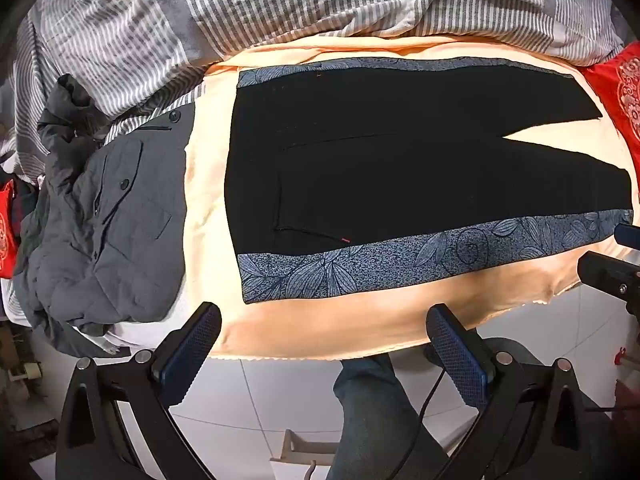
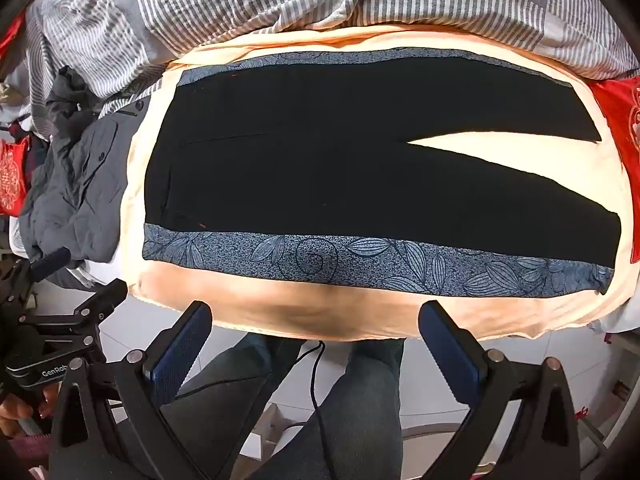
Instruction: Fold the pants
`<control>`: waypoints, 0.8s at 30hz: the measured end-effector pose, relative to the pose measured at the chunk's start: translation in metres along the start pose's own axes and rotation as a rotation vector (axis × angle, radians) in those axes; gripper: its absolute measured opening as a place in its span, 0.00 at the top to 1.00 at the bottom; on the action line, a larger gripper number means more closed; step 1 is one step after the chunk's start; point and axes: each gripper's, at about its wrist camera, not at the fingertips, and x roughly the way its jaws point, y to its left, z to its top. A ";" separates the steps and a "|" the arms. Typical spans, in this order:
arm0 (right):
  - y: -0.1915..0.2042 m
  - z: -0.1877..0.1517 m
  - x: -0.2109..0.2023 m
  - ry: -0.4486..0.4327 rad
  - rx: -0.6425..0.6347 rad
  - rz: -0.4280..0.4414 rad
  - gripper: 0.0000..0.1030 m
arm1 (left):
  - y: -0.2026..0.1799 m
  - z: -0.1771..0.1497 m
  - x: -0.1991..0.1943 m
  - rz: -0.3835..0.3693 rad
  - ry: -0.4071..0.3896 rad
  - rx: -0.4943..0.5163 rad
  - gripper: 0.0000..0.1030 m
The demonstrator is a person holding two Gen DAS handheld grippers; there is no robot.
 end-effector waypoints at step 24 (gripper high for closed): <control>0.002 -0.002 -0.001 0.004 0.000 0.002 0.00 | 0.003 -0.002 -0.002 0.006 -0.003 -0.006 0.00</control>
